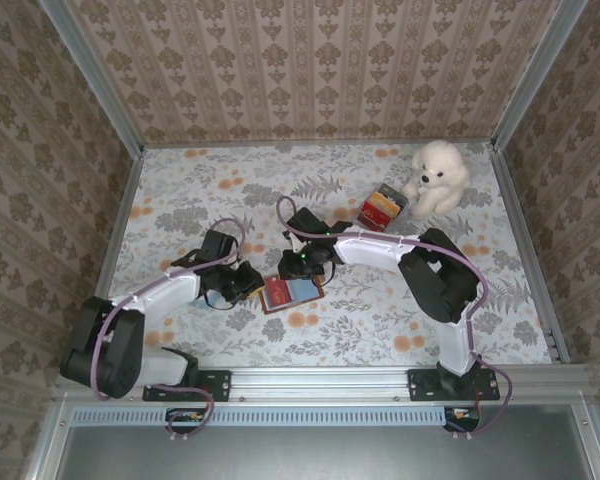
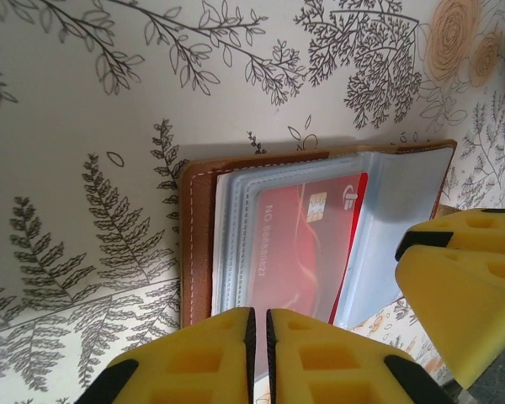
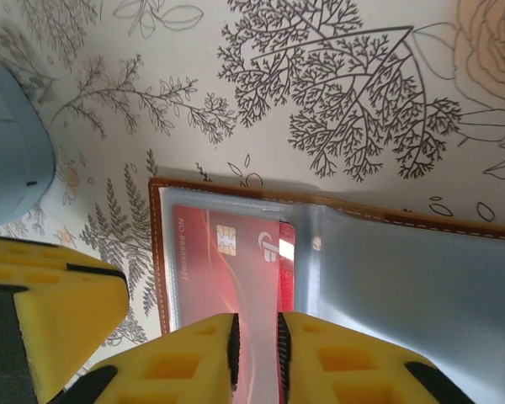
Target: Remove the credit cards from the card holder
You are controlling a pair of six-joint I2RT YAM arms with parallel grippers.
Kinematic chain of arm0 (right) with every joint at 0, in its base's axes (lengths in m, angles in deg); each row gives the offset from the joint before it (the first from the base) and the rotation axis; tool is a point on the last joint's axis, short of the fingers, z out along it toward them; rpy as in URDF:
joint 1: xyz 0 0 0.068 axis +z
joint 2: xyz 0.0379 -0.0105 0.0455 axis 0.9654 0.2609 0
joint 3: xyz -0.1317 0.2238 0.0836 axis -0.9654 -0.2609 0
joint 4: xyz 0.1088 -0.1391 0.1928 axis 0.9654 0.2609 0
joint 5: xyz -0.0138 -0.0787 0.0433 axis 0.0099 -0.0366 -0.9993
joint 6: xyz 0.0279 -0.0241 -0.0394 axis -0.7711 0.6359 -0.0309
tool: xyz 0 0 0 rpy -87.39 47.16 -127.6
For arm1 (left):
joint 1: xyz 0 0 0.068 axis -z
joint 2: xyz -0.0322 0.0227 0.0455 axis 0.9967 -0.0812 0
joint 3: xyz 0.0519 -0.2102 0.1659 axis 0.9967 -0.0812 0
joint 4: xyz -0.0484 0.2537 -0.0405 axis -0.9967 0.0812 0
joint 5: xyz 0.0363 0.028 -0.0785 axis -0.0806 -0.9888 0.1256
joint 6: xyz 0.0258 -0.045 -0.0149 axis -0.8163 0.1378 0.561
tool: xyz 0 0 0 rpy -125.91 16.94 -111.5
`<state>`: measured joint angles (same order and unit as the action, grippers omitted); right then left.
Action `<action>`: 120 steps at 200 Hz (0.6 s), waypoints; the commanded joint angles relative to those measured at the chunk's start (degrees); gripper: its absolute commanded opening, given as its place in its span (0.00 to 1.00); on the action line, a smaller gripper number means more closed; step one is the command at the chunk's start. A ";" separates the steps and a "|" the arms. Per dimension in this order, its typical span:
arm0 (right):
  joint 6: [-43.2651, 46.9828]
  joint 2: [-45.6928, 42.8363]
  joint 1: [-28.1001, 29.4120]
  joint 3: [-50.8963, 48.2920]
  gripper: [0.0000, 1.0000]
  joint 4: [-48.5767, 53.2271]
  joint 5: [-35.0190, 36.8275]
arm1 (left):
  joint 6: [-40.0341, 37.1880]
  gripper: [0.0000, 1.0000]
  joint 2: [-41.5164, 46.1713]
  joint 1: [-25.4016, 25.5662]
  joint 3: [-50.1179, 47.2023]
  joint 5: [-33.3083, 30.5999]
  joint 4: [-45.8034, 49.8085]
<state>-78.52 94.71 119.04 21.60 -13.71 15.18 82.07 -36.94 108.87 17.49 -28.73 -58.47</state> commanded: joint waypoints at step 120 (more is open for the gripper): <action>8.84 5.44 -3.03 3.35 0.19 4.75 -10.74 | -1.49 0.07 -6.76 -0.32 2.70 0.25 -0.64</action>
<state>-71.53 98.47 116.11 22.43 -11.07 7.14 82.05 -42.42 108.87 19.15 -28.14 -60.52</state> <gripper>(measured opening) 0.202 0.072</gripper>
